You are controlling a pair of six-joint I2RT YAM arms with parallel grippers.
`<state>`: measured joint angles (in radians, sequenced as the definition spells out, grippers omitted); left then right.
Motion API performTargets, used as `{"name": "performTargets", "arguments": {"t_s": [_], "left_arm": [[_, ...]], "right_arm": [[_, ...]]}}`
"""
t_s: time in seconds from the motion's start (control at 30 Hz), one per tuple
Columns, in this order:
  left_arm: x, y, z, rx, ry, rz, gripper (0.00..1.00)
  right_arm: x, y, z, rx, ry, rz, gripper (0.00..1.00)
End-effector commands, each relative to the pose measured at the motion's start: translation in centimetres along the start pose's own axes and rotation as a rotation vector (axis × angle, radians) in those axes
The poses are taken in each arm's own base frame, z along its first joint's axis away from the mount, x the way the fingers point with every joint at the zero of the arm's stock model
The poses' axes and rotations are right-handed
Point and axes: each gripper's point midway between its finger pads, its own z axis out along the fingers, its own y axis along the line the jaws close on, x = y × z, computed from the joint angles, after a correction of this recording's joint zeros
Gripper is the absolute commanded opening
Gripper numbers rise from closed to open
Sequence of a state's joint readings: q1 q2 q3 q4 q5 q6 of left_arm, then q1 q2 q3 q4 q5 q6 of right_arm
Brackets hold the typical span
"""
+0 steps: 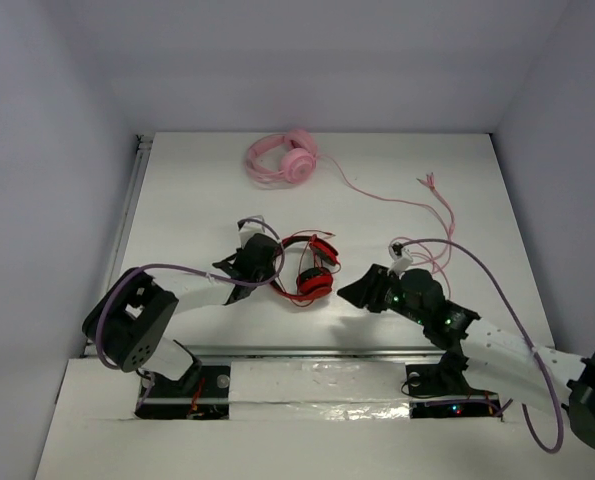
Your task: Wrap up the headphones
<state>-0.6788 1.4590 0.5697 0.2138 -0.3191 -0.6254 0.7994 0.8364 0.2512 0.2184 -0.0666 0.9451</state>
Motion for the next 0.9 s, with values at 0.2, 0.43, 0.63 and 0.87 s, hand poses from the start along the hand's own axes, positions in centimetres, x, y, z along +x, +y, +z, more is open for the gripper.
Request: {"name": "performTargets", "arguments": {"t_s": [0.2, 0.43, 0.63, 0.87], "left_arm": [[-5.0, 1.0, -3.7, -0.048, -0.146, -0.044, 0.7], [-9.5, 2.7, -10.5, -0.042, -0.303, -0.147, 0.99], [-14.7, 0.2, -18.2, 0.2, -0.454, -0.22, 0.99], [-20.3, -0.3, -26.3, 0.305, -0.624, -0.173, 0.99]], "right_arm": [[-5.9, 3.0, -2.2, 0.067, -0.16, -0.168, 0.29], [-11.6, 6.9, -5.1, 0.055, -0.357, -0.232, 0.0], [-17.4, 10.5, -12.3, 0.024, -0.626, -0.249, 0.22], [-20.8, 10.4, -18.3, 0.081, -0.835, -0.199, 1.0]]}}
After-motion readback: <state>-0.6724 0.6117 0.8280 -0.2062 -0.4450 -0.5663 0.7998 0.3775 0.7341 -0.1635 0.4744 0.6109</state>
